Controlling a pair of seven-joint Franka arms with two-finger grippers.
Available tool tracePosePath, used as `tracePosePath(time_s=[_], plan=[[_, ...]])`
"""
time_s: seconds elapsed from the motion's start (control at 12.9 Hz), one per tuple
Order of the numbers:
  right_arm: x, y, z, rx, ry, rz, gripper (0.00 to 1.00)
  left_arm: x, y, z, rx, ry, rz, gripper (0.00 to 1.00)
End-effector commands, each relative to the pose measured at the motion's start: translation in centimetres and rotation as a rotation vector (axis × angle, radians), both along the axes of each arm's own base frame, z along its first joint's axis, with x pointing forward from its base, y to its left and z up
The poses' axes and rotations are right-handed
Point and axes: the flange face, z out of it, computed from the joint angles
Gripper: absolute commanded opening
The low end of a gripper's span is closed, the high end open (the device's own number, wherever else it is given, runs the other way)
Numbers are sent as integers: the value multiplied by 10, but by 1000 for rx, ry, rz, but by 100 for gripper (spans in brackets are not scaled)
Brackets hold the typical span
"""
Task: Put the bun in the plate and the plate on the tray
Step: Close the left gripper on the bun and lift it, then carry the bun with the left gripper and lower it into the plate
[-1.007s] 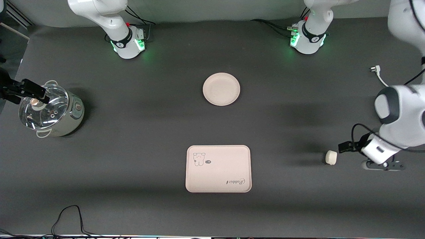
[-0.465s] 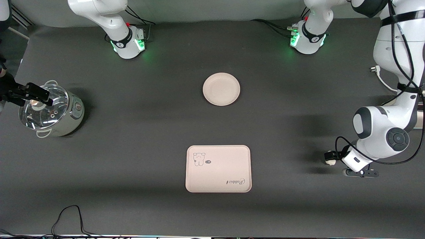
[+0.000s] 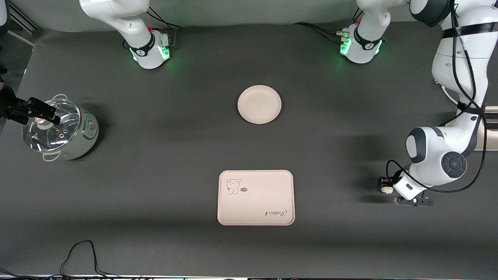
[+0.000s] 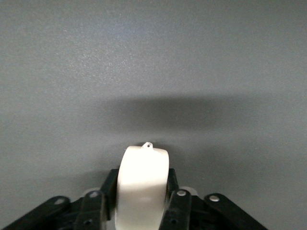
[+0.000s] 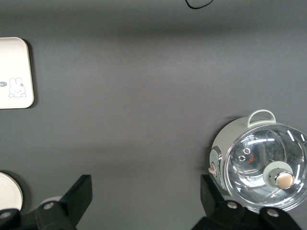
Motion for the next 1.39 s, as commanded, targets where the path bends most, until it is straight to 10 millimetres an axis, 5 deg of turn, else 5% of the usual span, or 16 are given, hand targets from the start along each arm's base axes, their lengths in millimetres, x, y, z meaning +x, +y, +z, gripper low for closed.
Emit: tracePosePath(time_s=[0.0, 0.31, 0.39, 0.54, 0.7, 0.93, 1.08, 1.32], plan=[[-4, 0, 3, 21, -12, 8, 100, -4, -11, 48, 12, 16, -36, 0], [-4, 1, 3, 8, -11, 13, 100, -44, -102, 195, -53, 107, -63, 0], [-4, 1, 4, 8, -12, 13, 100, -62, -141, 220, -84, 116, -47, 0], [-4, 0, 4, 8, -11, 11, 100, -104, -231, 234, -76, 65, 21, 0], [-4, 1, 3, 8, -8, 13, 100, -142, -310, 220, -91, 32, 106, 0], [-4, 0, 3, 8, -9, 13, 100, -233, -440, 178, -118, 5, 216, 0], [-4, -1, 2, 8, -8, 11, 100, -284, -489, 126, -48, -44, 255, 0], [-4, 0, 2, 8, -6, 13, 100, -338, -527, 63, 41, -43, 228, 0]])
